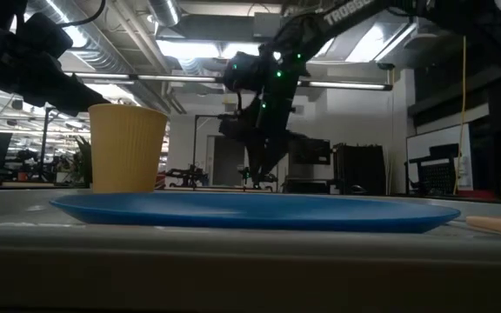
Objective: Pick and place plate/cup/fork/spoon on tray
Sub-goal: Put the black spoon on the gray tray to the right of the blue plate
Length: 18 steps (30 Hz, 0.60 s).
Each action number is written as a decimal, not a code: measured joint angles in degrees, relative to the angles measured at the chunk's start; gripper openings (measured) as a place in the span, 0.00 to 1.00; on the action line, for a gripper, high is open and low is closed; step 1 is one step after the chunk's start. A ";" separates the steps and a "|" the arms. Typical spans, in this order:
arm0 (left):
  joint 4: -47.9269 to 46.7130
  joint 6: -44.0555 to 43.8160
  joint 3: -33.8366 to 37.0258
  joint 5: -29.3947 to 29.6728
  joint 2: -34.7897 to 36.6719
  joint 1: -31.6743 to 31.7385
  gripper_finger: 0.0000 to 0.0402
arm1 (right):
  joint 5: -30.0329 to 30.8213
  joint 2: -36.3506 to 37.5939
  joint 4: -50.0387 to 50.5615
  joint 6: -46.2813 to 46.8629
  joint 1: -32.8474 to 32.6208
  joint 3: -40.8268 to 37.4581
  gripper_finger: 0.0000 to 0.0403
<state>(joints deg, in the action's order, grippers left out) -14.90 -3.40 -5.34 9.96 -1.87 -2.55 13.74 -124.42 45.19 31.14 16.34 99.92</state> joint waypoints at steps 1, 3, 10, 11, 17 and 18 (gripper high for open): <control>0.01 0.00 -0.02 0.01 0.02 0.02 0.36 | -2.17 -0.46 0.51 -0.22 0.46 0.00 0.30; 0.00 0.00 -0.02 -0.01 0.00 0.02 0.36 | -5.56 -1.32 0.89 -0.36 1.27 0.00 0.30; 0.01 0.00 0.00 -0.05 0.01 0.02 0.36 | -7.85 -2.48 -1.04 -3.23 2.68 0.02 0.30; 0.01 0.00 -0.02 -0.06 0.02 0.00 0.36 | -7.85 -2.54 -1.02 -3.56 2.92 0.00 0.30; 0.01 0.00 0.00 -0.03 0.00 0.01 0.36 | -8.27 -3.35 -0.65 -4.65 4.01 0.02 0.30; 0.01 0.00 -0.02 -0.03 0.01 0.01 0.36 | -8.33 -3.59 -0.90 -4.70 4.14 0.02 0.30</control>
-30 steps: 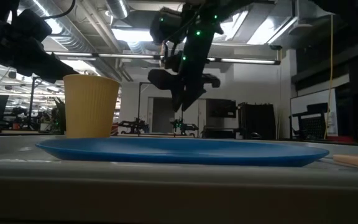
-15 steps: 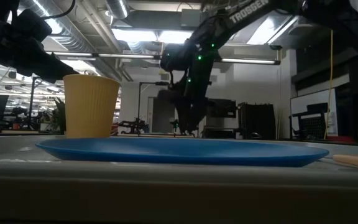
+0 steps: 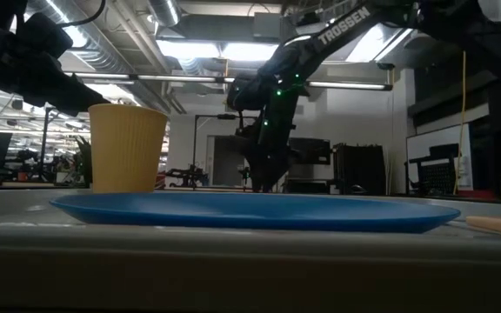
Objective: Pick and place plate/cup/fork/spoon on tray
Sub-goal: Put the black spoon on the gray tray to the right of the blue plate
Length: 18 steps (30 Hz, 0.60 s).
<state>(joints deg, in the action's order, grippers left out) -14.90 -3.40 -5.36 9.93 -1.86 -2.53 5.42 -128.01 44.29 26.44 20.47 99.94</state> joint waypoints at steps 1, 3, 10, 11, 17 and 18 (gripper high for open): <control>0.00 0.00 0.01 0.01 0.00 -0.01 0.36 | -0.52 -0.17 0.16 0.00 0.23 0.00 0.30; 0.00 0.00 -0.01 0.00 0.01 0.01 0.36 | -1.38 -0.37 0.26 -0.25 0.52 -0.02 0.30; 0.00 0.00 0.00 0.00 0.00 -0.01 0.36 | -2.96 -0.50 0.07 -1.44 0.70 -0.02 0.30; 0.00 0.00 -0.01 0.01 0.01 0.01 0.36 | -2.96 -0.50 0.38 -1.43 0.69 -0.02 0.30; 0.00 0.00 0.01 0.00 0.00 0.00 0.36 | -2.96 -0.88 1.20 -1.42 0.69 0.00 0.30; 0.00 0.00 -0.01 0.02 0.01 0.00 0.36 | -2.98 -1.08 1.20 -1.42 0.69 0.00 0.30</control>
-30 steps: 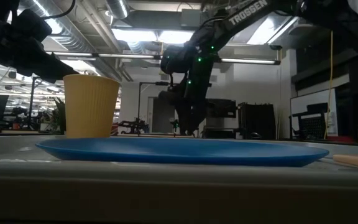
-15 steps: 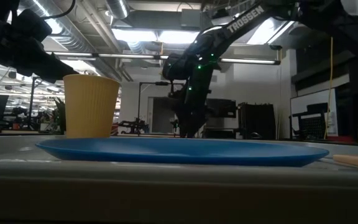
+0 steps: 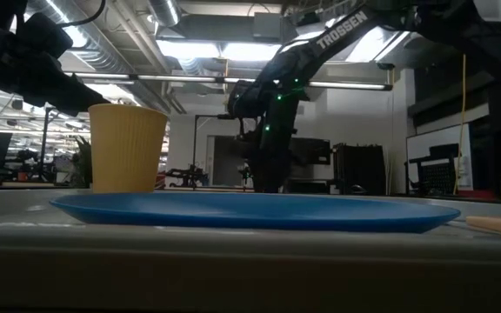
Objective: Pick and place plate/cup/fork/spoon on tray
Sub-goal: Put the black spoon on the gray tray to the right of the blue plate
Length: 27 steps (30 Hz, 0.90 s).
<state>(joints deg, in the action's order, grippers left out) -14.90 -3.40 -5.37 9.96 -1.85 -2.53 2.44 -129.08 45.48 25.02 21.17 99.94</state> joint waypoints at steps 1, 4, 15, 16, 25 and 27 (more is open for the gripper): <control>0.00 0.00 0.00 0.00 0.00 -0.01 0.36 | 0.02 -0.26 0.29 -0.02 0.00 0.00 0.30; 0.00 0.00 0.02 0.00 0.00 0.01 0.36 | -0.24 -1.45 -0.01 0.00 -0.02 0.10 0.30; 0.00 0.00 0.01 0.00 -0.01 -0.01 0.36 | 0.98 -2.51 0.64 2.71 -0.84 0.28 0.24; 0.00 0.00 0.00 0.00 -0.02 -0.01 0.36 | 1.21 -2.54 0.80 3.11 -0.89 0.28 0.22; 0.00 0.00 0.02 0.00 -0.02 -0.01 0.36 | 1.32 -2.62 0.88 6.55 -1.40 0.17 0.03; 0.00 0.00 0.01 0.00 -0.02 0.00 0.36 | 1.15 -2.62 0.83 7.75 -1.44 0.15 0.04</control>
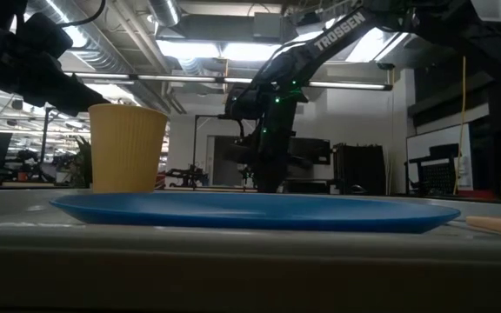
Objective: Pick and place plate/cup/fork/spoon on tray
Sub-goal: Put the black spoon on the gray tray to the right of the blue plate
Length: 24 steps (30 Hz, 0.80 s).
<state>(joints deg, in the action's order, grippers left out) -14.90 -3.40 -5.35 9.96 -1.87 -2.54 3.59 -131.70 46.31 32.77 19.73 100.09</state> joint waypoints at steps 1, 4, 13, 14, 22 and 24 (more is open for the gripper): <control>0.00 0.00 -0.01 0.00 0.00 0.00 0.36 | -0.02 0.00 -0.09 0.18 -0.03 -0.02 0.04; 0.00 0.00 0.00 0.00 0.00 0.00 0.36 | -0.13 0.02 -0.76 0.46 -0.29 -0.09 0.02; -0.01 0.00 -0.01 0.01 0.00 0.00 0.36 | -0.50 1.40 -1.54 1.72 -1.28 -0.21 0.00; 0.00 0.00 -0.01 0.01 0.00 0.00 0.36 | 0.06 1.60 -1.34 1.73 -1.36 -0.27 0.00; 0.00 0.00 -0.01 0.01 0.00 0.01 0.36 | 0.99 2.56 -0.95 1.99 -2.22 -0.33 0.00; -0.01 0.00 -0.01 0.00 0.01 0.01 0.36 | 1.20 2.56 -0.78 2.61 -2.38 -0.33 0.00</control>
<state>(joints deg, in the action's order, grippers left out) -14.90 -3.40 -5.37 9.96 -1.86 -2.52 4.78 -129.14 45.53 35.37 17.35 99.77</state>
